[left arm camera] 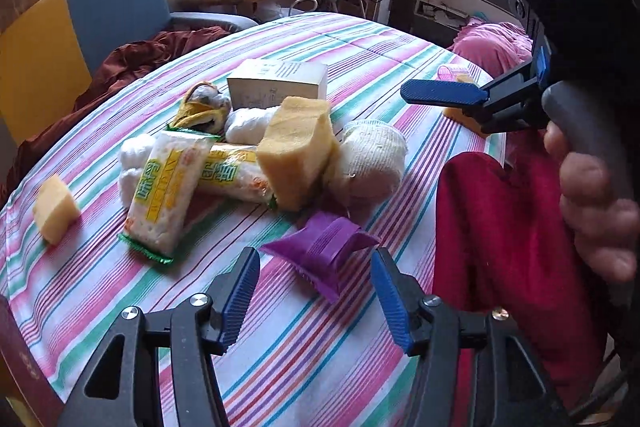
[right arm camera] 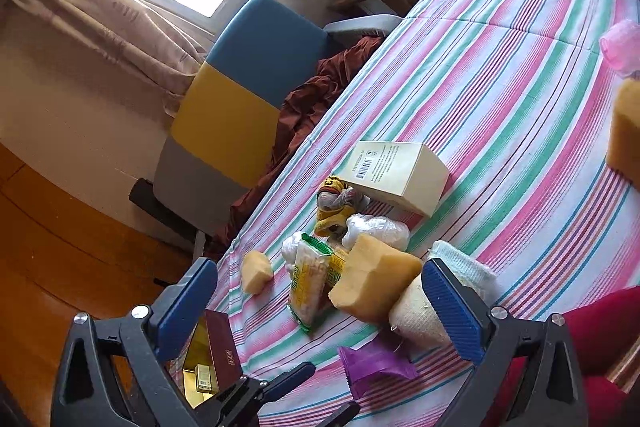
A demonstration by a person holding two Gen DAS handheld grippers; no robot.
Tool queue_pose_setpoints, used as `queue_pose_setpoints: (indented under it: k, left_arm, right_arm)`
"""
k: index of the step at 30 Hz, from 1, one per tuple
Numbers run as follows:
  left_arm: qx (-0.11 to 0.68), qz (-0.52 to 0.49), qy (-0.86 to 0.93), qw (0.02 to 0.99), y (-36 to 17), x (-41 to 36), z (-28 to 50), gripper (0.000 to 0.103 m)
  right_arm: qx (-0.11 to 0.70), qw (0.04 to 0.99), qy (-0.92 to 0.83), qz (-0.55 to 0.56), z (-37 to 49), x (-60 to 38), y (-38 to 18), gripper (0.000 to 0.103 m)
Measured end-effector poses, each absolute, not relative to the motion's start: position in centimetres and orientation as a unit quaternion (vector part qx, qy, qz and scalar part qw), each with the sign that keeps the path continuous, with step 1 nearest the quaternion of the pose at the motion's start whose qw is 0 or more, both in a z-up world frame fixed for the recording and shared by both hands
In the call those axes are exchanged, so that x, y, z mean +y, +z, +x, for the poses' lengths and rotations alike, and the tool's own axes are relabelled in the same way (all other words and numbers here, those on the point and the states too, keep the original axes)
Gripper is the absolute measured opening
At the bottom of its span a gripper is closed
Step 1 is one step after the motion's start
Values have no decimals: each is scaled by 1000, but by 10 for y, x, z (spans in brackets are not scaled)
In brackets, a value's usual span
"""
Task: Organize objects
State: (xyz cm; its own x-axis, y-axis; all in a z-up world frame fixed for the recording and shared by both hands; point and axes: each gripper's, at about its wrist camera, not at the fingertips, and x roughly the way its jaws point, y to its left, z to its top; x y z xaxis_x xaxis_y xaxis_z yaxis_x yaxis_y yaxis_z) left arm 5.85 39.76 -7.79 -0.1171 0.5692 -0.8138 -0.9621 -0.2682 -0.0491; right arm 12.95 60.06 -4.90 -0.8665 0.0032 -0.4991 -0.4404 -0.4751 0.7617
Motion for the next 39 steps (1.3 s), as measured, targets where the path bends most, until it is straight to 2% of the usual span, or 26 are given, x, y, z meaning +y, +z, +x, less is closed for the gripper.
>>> queue_pose_setpoints:
  k: [5,6,9,10,12,14,20,22,26,35,37,39]
  left_arm:
    - [285,-377,682,559,-100,425,60,58]
    - [286,-384,679,557,-105,427,58,55]
    - [256,-387,691,554,-105,416,50,37]
    - [236,-395,692,556,-105,409,46,36]
    - [211,-405,703,546,-105,393,37,20]
    - [184,-424,709,533,-109,372,26,12]
    - [142,-434,726,514,-106,312,16,12]
    - [136,-437,731,506,-105,301,14,13]
    - [89,-465,730,492,-101,287,-2,22]
    - [-40,-565,693,446,-101,309,-39,59]
    - [-67,-579,686,435,-103,318,-47,59]
    - [-62,-589,692,414,-105,334,-54,60]
  right_arm:
    - [495,134,829,-224,129,601,-50,103]
    - [494,135,828,-226,129,601,-50,103]
    - [494,140,825,-235,127,602,-51,103]
    - [494,140,825,-237,126,602,-51,103]
    - [492,144,824,-242,125,602,-52,103]
    - [490,148,823,-248,124,601,-52,103]
    - [484,161,821,-257,123,600,-52,103]
    - [483,164,820,-260,122,600,-52,103]
    - [476,169,821,-265,122,598,-51,103]
    - [479,162,822,-262,121,598,-52,103]
    - [481,157,822,-261,120,598,-52,103]
    - [483,153,822,-261,120,598,-53,103]
